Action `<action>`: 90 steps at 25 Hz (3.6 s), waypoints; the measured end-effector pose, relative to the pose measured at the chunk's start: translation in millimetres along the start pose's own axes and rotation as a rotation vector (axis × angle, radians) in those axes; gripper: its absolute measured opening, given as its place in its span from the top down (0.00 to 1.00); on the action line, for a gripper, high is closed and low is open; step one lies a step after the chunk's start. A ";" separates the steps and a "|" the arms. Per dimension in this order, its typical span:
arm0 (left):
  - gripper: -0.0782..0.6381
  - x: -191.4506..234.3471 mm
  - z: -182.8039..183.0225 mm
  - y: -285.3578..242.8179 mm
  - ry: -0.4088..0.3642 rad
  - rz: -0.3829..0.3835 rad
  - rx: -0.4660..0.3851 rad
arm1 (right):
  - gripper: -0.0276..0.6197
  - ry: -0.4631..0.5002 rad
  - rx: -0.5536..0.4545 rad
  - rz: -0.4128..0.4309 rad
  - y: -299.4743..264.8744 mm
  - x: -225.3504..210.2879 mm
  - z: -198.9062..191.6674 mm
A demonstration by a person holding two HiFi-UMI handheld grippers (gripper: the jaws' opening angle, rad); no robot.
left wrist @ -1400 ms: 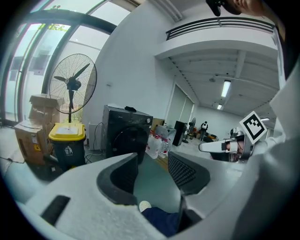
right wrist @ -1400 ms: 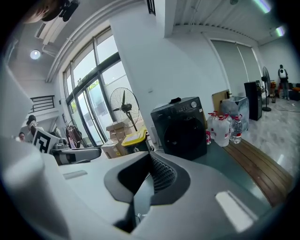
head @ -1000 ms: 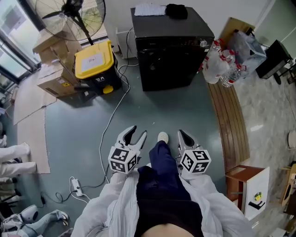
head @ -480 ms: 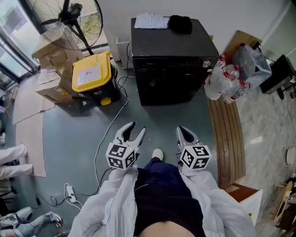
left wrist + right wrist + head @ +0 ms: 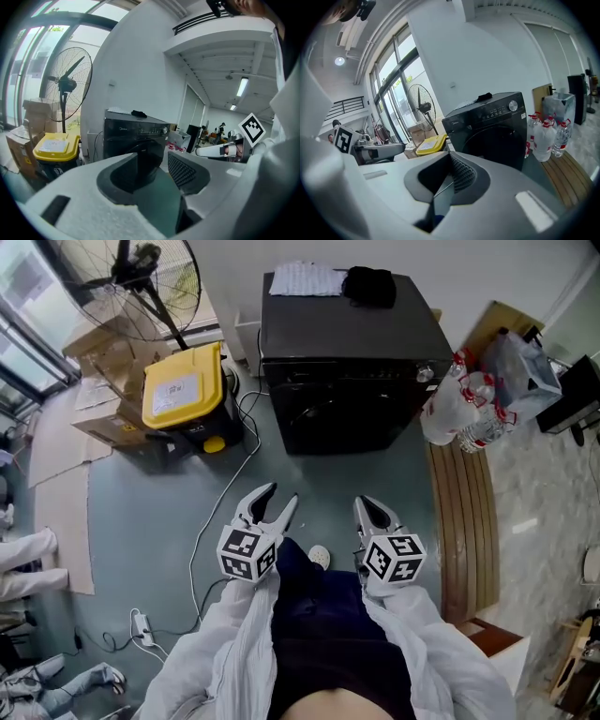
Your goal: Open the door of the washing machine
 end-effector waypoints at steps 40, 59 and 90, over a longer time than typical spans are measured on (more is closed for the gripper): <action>0.63 200.9 -104.1 -324.6 -0.172 -0.222 0.448 | 0.94 -0.222 0.228 -0.238 -253.8 -88.6 28.4; 0.75 198.0 -134.0 -362.8 -0.348 -0.267 0.559 | 0.94 -0.286 0.267 -0.276 -259.3 -106.1 19.0; 0.78 31.0 -204.2 -265.9 -0.200 -0.104 0.615 | 0.94 -0.228 0.317 -0.130 -104.7 -153.1 -49.9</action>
Point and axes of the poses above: the fingertips, and each gripper's own axes: y backward along the fingers, x to its left, z out of its top, the point moved 5 cm from there along y, backward along the fingers, and after that the axes turned 7 degrees about -y, right-handed, at the moved point
